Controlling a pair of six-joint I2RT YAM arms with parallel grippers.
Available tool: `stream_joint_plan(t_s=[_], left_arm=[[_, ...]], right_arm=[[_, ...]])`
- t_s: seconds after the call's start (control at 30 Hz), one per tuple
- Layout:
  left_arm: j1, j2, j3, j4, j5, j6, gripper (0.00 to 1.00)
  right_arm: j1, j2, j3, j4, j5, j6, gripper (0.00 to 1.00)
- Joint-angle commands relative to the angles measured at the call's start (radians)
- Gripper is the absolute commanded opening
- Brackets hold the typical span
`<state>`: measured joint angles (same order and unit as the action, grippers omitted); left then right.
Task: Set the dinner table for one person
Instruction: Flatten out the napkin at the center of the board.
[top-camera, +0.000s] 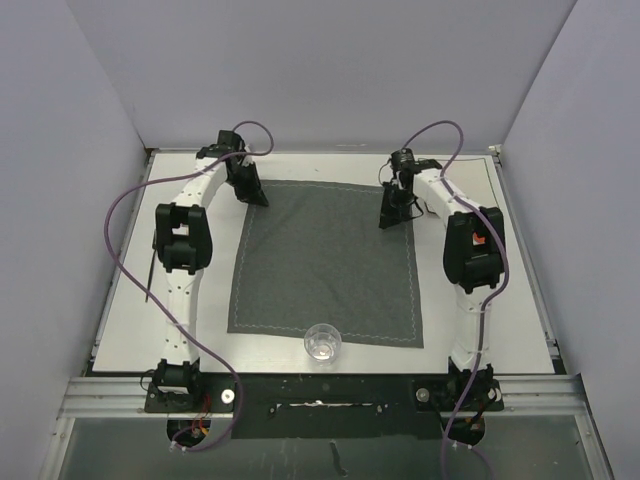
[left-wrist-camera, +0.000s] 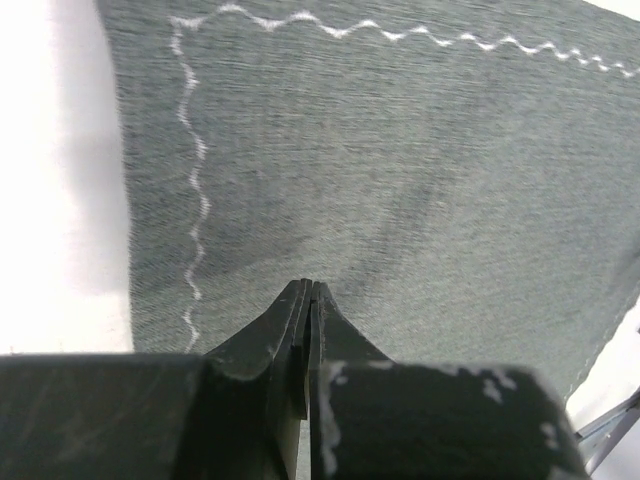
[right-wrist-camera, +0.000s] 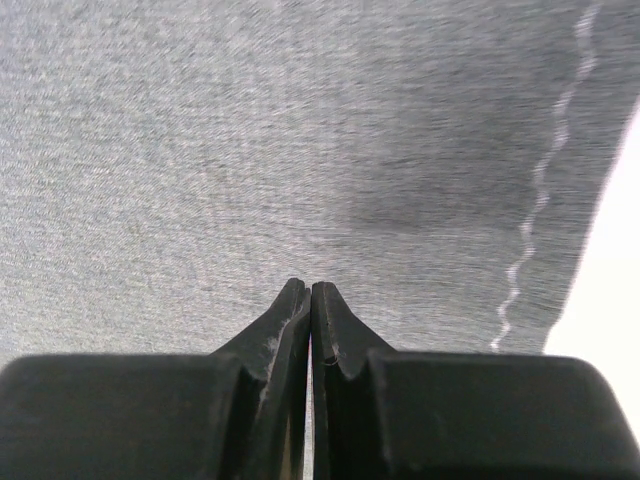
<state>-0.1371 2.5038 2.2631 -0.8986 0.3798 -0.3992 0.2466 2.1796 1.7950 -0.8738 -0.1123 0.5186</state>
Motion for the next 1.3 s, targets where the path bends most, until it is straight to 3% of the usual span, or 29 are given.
stream_joint_plan(t_s=[0.0, 0.9, 1.07, 1.27], left_arm=[[0.023, 0.058, 0.061, -0.030, -0.035, 0.009, 0.00], [0.092, 0.114, 0.114, -0.119, -0.097, -0.016, 0.00], [0.104, 0.135, 0.143, -0.141, -0.099, -0.015, 0.00], [0.115, 0.180, 0.209, -0.161, -0.086, -0.016, 0.00]], right_arm=[[-0.062, -0.069, 0.032, -0.015, 0.022, -0.034, 0.00], [-0.102, 0.247, 0.356, -0.170, -0.016, -0.108, 0.00], [-0.105, 0.319, 0.484, -0.208, -0.041, -0.120, 0.00], [-0.109, 0.332, 0.507, -0.188, -0.052, -0.118, 0.00]])
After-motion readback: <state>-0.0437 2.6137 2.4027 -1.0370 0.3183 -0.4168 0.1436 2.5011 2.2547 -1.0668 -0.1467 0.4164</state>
